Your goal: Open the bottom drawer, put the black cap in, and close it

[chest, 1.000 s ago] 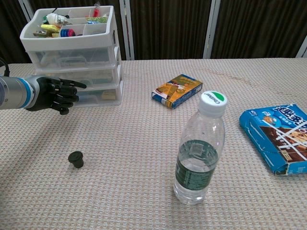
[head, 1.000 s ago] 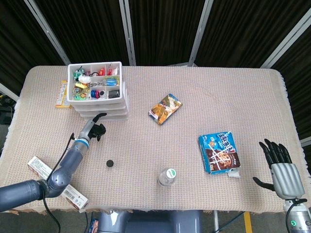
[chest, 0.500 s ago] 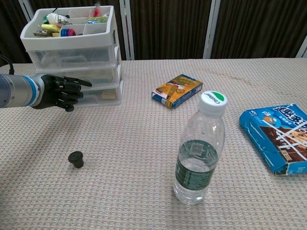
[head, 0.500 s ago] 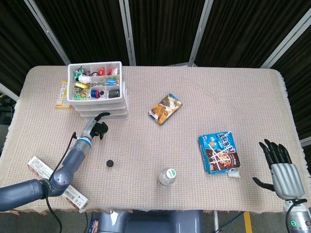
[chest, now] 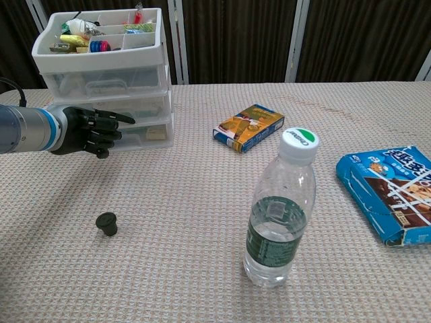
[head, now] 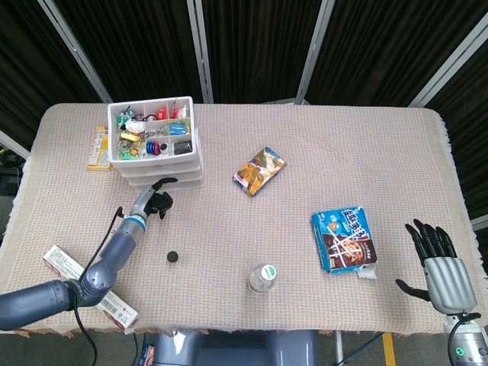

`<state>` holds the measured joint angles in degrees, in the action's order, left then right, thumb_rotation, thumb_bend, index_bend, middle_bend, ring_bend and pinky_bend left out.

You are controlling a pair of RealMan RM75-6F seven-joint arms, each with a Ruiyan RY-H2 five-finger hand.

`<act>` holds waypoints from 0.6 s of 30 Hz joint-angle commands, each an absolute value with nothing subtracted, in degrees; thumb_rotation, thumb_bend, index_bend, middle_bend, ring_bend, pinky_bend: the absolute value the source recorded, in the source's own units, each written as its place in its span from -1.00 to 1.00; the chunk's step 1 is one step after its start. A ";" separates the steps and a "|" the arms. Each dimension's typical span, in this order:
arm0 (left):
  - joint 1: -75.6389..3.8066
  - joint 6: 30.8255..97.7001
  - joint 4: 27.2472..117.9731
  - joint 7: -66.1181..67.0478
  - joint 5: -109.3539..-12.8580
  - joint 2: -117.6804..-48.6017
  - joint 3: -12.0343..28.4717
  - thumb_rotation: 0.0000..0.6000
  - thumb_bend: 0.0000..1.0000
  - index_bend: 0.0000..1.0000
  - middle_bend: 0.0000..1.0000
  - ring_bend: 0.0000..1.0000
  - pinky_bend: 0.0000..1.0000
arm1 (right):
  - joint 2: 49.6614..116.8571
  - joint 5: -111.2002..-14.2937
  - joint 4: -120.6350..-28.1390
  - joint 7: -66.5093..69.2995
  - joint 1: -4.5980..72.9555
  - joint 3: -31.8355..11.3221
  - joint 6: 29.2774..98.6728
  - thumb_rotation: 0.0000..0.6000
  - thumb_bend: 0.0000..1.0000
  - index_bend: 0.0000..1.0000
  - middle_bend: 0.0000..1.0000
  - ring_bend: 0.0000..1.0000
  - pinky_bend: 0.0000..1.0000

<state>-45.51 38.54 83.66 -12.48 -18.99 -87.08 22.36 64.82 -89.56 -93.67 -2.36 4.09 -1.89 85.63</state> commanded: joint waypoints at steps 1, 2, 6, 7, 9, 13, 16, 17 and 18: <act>-45.37 38.27 83.57 -12.64 -19.34 -87.14 22.27 1.00 0.77 -0.52 0.83 0.72 0.53 | 64.84 -89.59 -93.70 -2.42 4.07 -1.89 85.70 1.00 -1.00 -0.92 -1.00 -1.00 -1.00; -45.34 38.24 83.58 -12.67 -19.43 -87.16 22.24 1.00 0.77 -0.52 0.83 0.72 0.53 | 64.84 -89.58 -93.70 -2.42 4.06 -1.90 85.71 1.00 -1.00 -0.92 -1.00 -1.00 -1.00; -44.91 38.21 84.45 -12.77 -20.61 -86.96 21.96 1.00 0.77 -0.51 0.83 0.72 0.53 | 64.80 -89.55 -93.72 -2.47 4.02 -1.89 85.72 1.00 -1.00 -0.92 -1.00 -1.00 -1.00; -44.66 38.51 85.00 -12.61 -21.39 -86.79 21.69 1.00 0.77 -0.51 0.83 0.72 0.53 | 64.77 -89.51 -93.74 -2.39 4.00 -1.90 85.75 1.00 -1.00 -0.92 -1.00 -1.00 -1.00; -44.21 39.00 85.69 -12.67 -22.29 -86.72 21.42 1.00 0.77 -0.50 0.83 0.72 0.53 | 64.73 -89.43 -93.75 -2.30 3.97 -1.91 85.76 1.00 -1.00 -0.92 -1.00 -1.00 -1.00; -42.88 39.42 87.24 -13.43 -23.92 -86.50 20.89 1.00 0.77 -0.50 0.83 0.72 0.53 | 64.71 -89.56 -93.78 -2.33 3.97 -1.88 85.79 1.00 -1.00 -0.92 -1.00 -1.00 -1.00; -41.84 39.84 88.42 -14.13 -25.48 -86.35 20.66 1.00 0.77 -0.50 0.83 0.72 0.53 | 64.75 -89.62 -93.79 -2.39 3.95 -1.91 85.89 1.00 -1.00 -0.92 -1.00 -1.00 -1.00; -41.34 39.93 88.99 -14.40 -26.23 -86.18 20.49 1.00 0.77 -0.50 0.83 0.72 0.53 | 64.75 -89.57 -93.81 -2.38 3.94 -1.92 85.88 1.00 -1.00 -0.92 -1.00 -1.00 -1.00; -41.00 40.09 89.32 -14.61 -26.72 -86.08 20.44 1.00 0.77 -0.50 0.83 0.72 0.53 | 64.75 -89.53 -93.82 -2.40 3.95 -1.92 85.83 1.00 -1.00 -0.92 -1.00 -1.00 -1.00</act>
<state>-41.60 39.80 88.70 -14.18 -26.00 -86.29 20.64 64.75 -89.53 -93.82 -2.39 3.95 -1.92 85.84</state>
